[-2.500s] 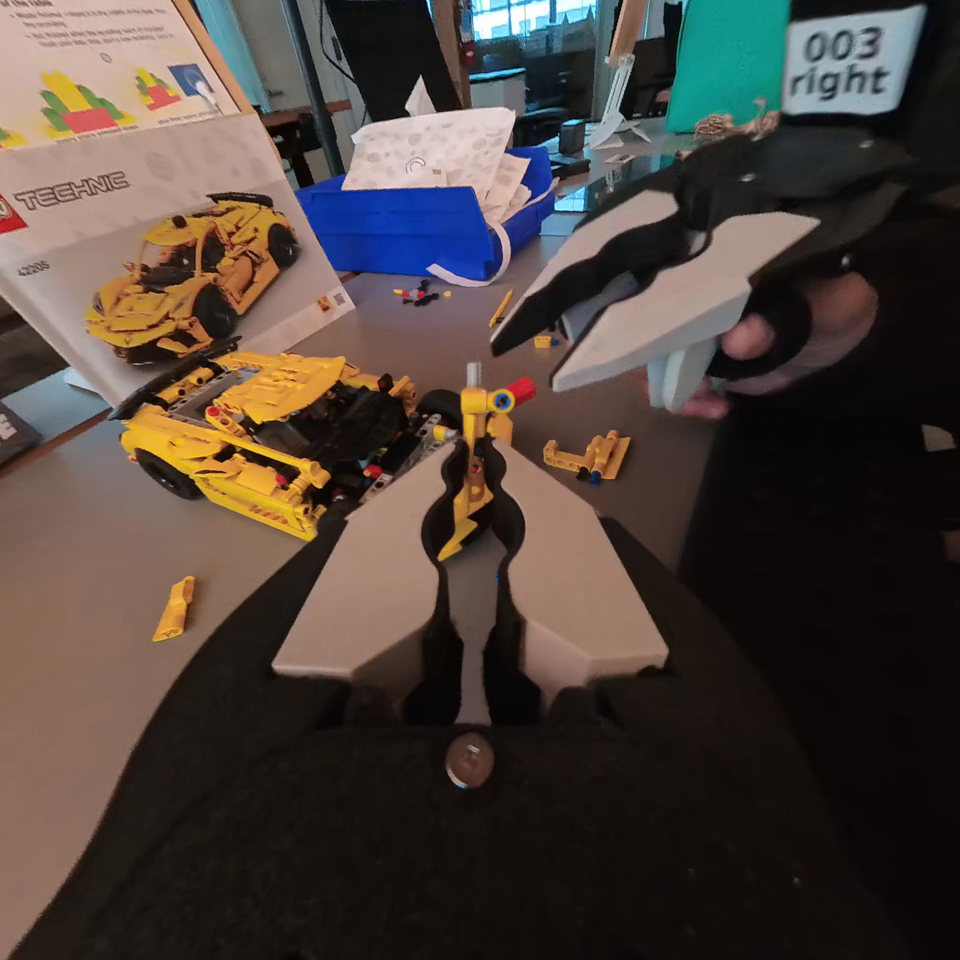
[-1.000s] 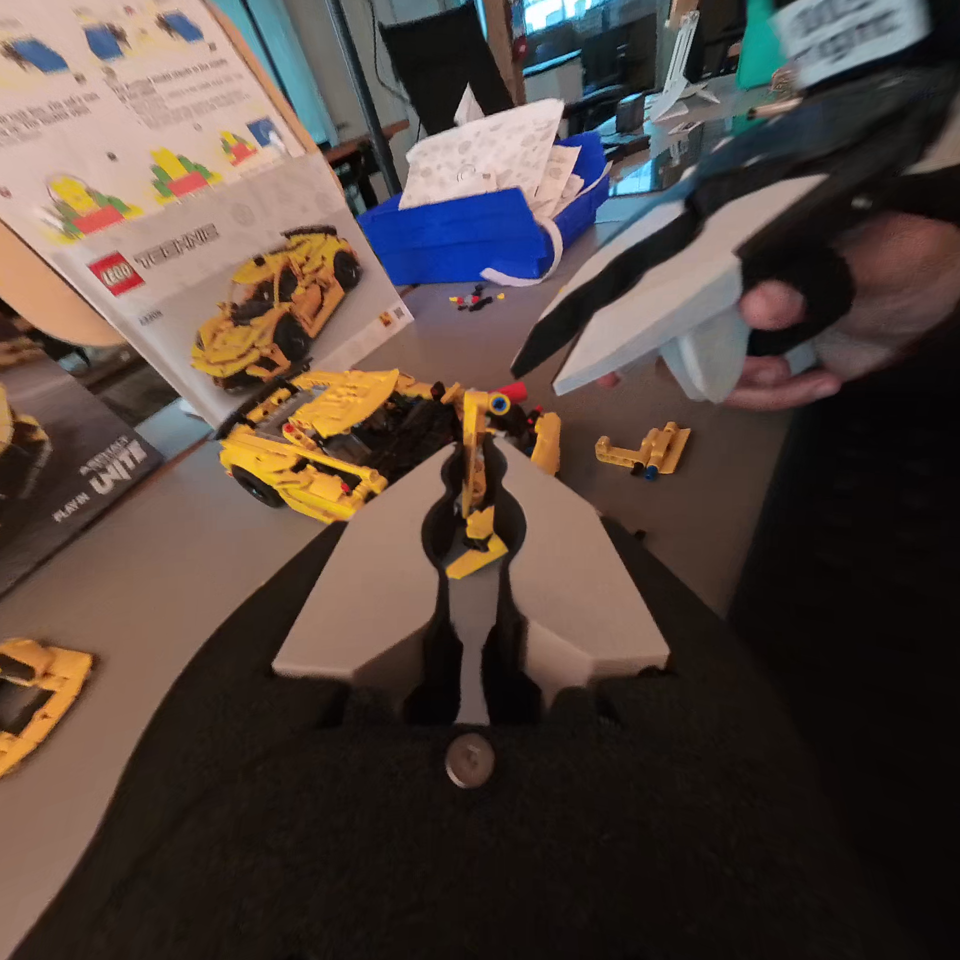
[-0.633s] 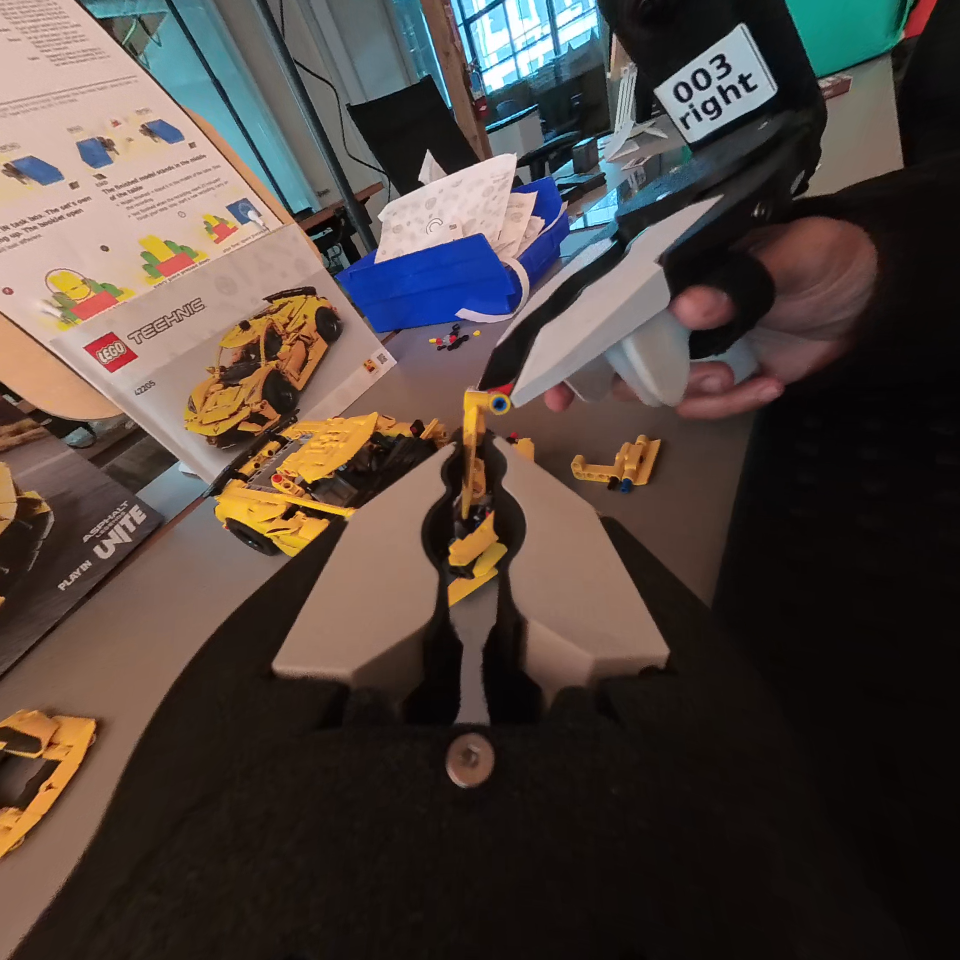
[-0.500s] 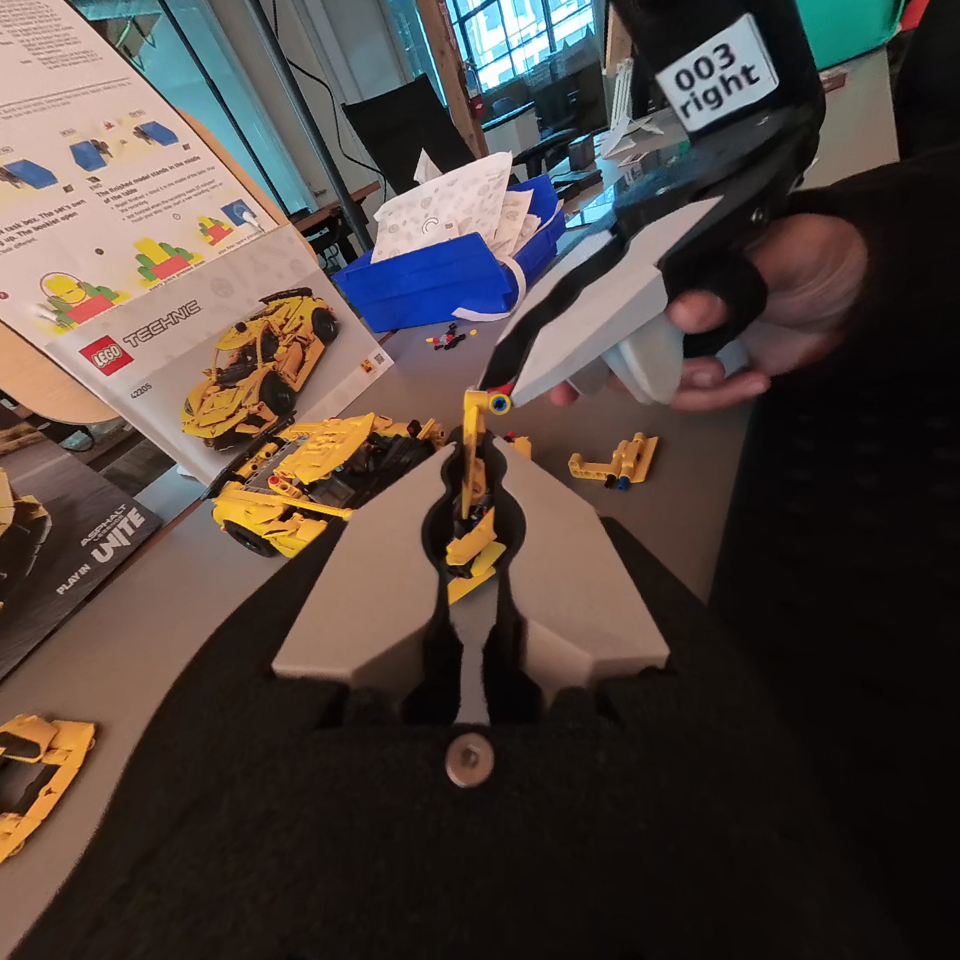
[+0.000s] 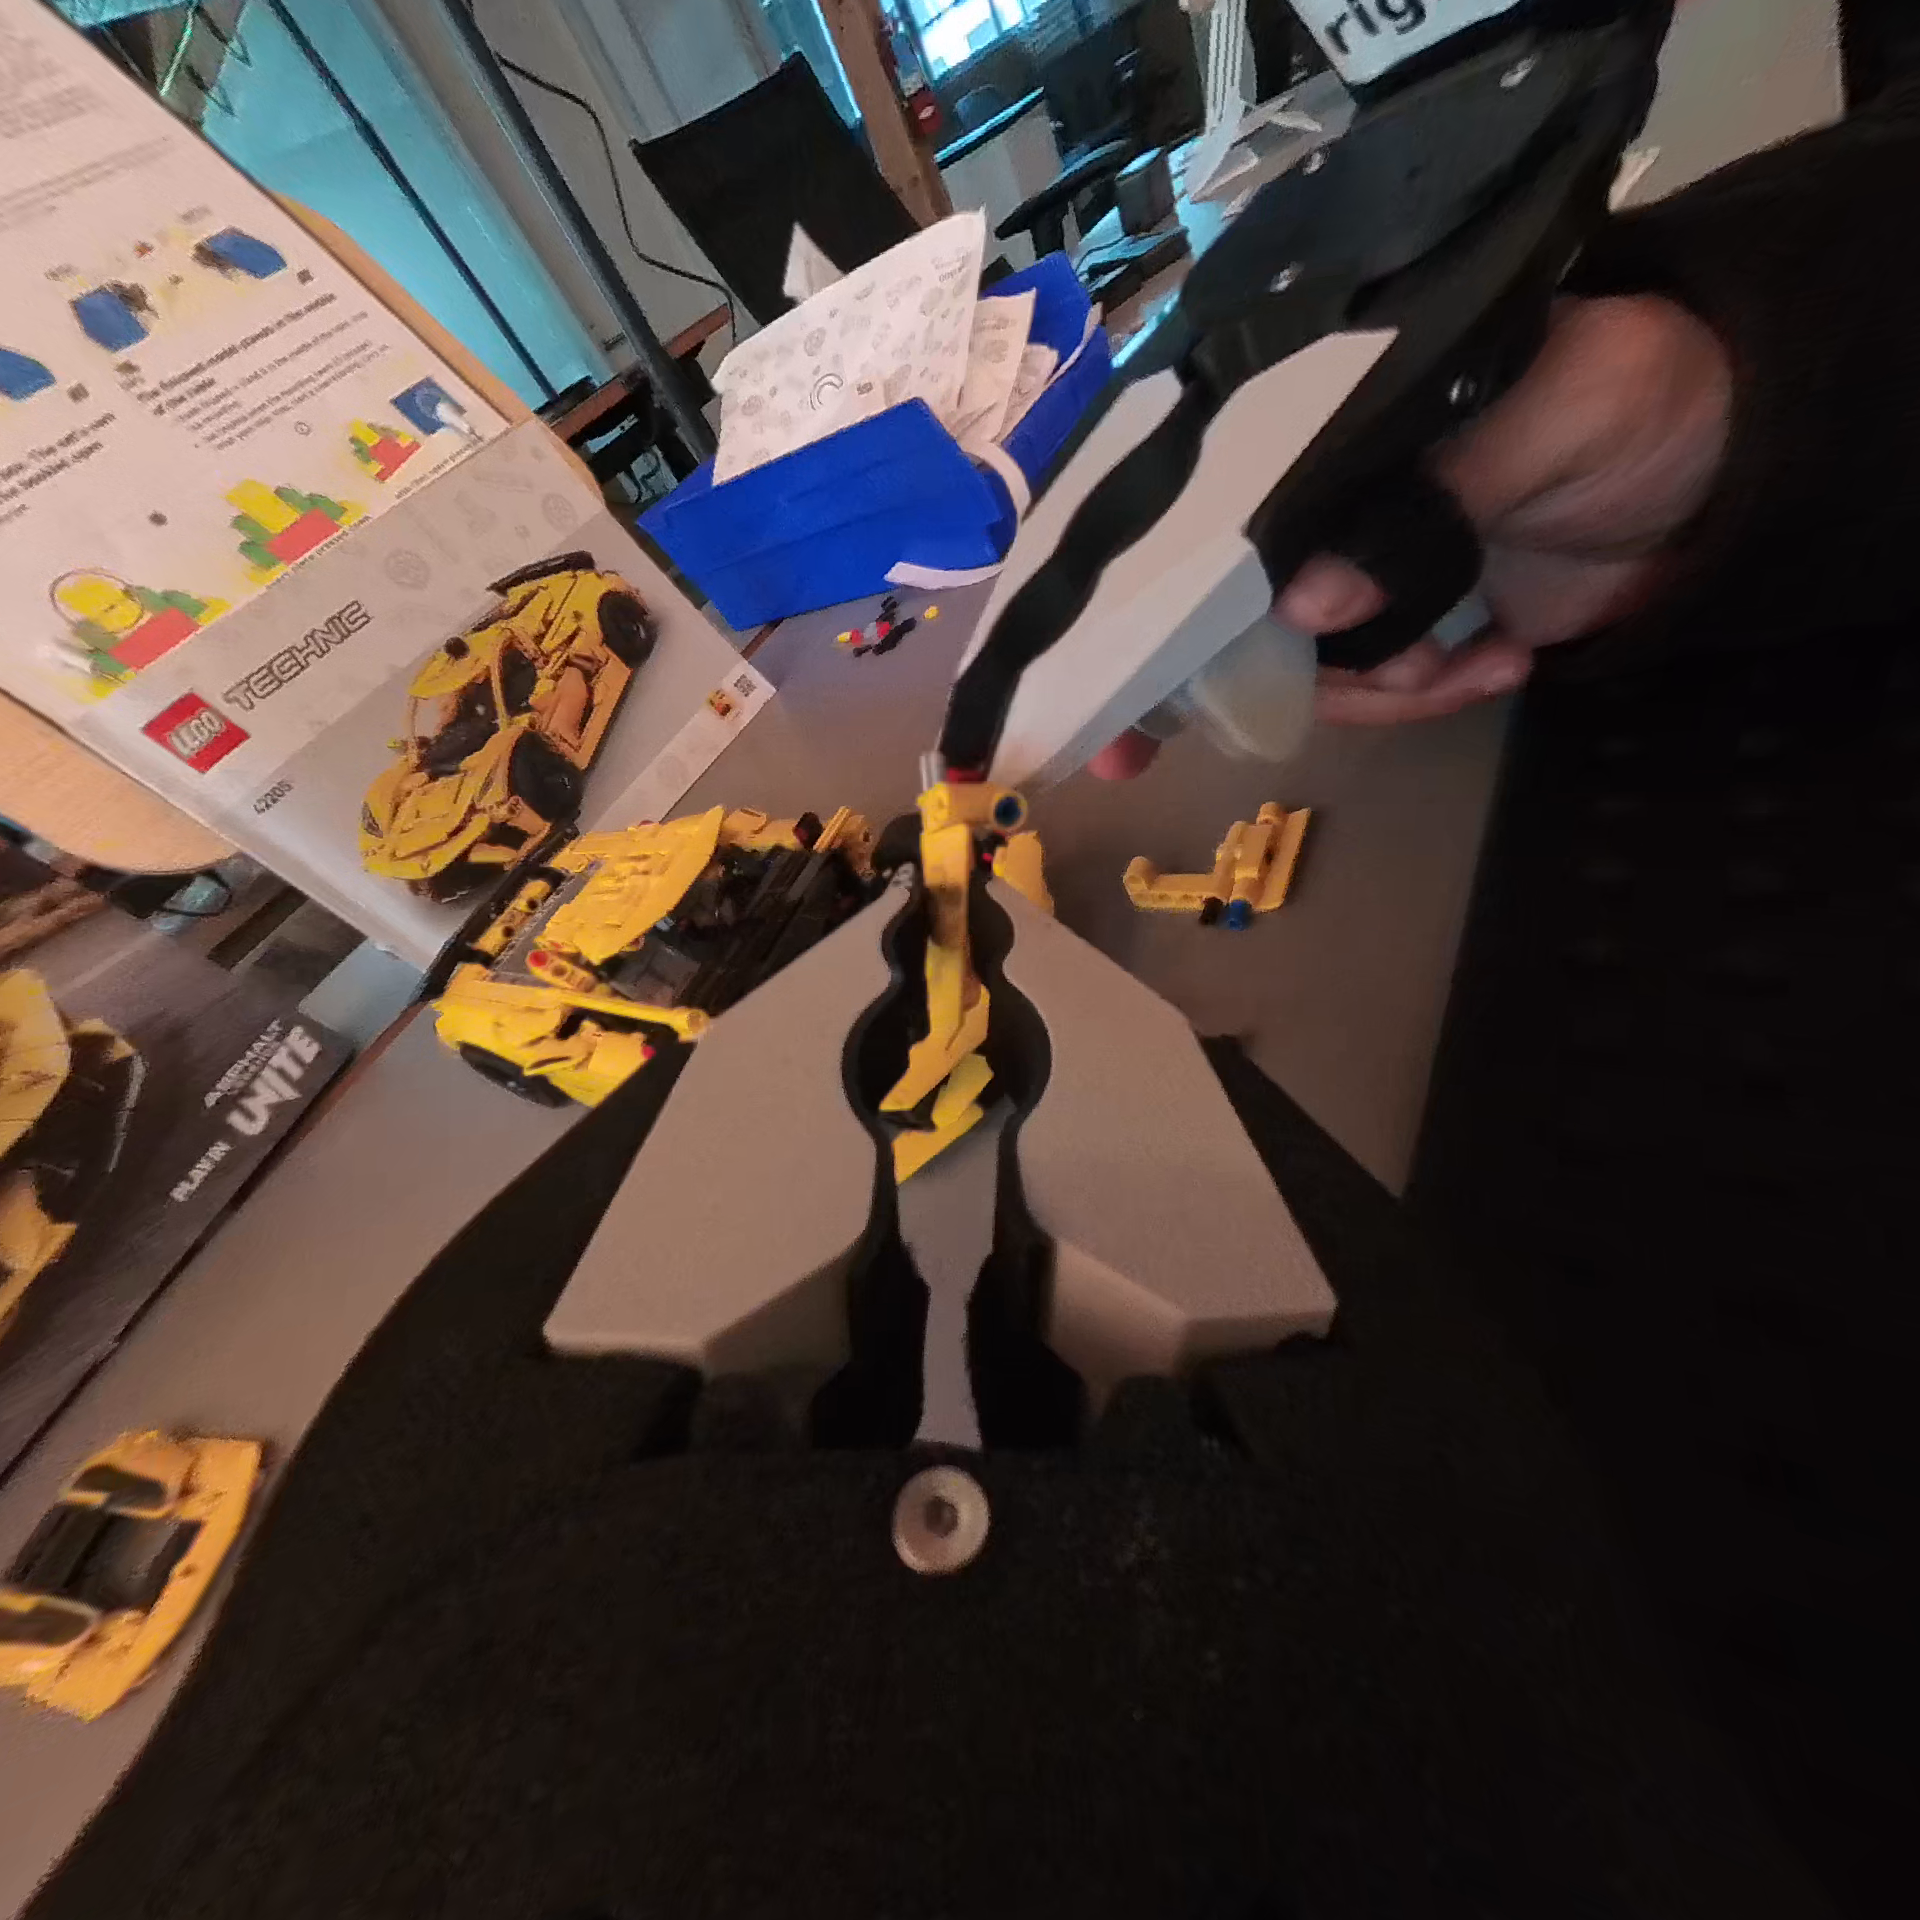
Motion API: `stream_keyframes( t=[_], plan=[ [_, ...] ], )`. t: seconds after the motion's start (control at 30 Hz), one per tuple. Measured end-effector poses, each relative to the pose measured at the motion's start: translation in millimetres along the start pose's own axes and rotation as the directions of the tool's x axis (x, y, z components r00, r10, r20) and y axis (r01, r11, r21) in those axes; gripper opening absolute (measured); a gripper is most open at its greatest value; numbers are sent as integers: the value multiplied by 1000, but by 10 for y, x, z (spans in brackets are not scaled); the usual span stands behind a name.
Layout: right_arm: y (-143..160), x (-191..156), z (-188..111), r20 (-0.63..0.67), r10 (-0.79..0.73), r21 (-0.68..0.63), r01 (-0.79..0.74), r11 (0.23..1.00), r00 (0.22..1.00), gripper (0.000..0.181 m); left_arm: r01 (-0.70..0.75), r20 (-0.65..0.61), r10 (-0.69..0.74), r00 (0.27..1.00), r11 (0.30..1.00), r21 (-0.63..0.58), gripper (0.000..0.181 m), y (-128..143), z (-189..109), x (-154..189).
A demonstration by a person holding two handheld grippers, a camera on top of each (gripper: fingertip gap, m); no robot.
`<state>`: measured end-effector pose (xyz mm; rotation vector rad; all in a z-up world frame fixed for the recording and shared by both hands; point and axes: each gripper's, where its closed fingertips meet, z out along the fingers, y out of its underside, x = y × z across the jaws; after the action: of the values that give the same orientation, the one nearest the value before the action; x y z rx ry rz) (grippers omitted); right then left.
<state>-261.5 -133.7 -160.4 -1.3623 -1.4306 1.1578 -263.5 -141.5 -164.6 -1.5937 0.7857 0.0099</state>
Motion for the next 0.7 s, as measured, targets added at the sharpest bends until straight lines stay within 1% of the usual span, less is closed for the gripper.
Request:
stream_keyframes(
  t=[0.1, 0.33, 0.4, 0.57, 0.63, 0.67, 0.7],
  plan=[
    [28, 3, -12, 13, -4, -13, 5, 1000, 1000, 6, -36, 2, 36, 999, 999, -20, 6, 26, 19, 28],
    [-33, -5, -17, 53, 66, 27, -67, 997, 996, 9, 46, -10, -46, 999, 999, 13, 5, 0, -6, -29],
    [-31, -11, -26, 72, 89, 26, -91, 996, 993, 8, 45, -10, -45, 999, 999, 9, 6, 5, -5, -28],
    [36, 8, -11, 89, 152, -28, -150, 988, 984, 6, 13, -7, -13, 1000, 1000, -13, 5, 32, 7, -6],
    [71, 67, -2, 56, 161, -42, -159, 986, 985, 6, -15, 5, 15, 1000, 999, -28, 5, 37, 9, 0],
    [104, 208, -8, -33, 185, -46, -186, 981, 982, 6, -30, -16, 30, 999, 999, -15, 5, 12, 3, 44],
    [151, 450, -72, -151, 198, -37, -206, 978, 968, 5, -43, -59, 45, 997, 998, 35, 5, -69, -21, 134]
  ],
)
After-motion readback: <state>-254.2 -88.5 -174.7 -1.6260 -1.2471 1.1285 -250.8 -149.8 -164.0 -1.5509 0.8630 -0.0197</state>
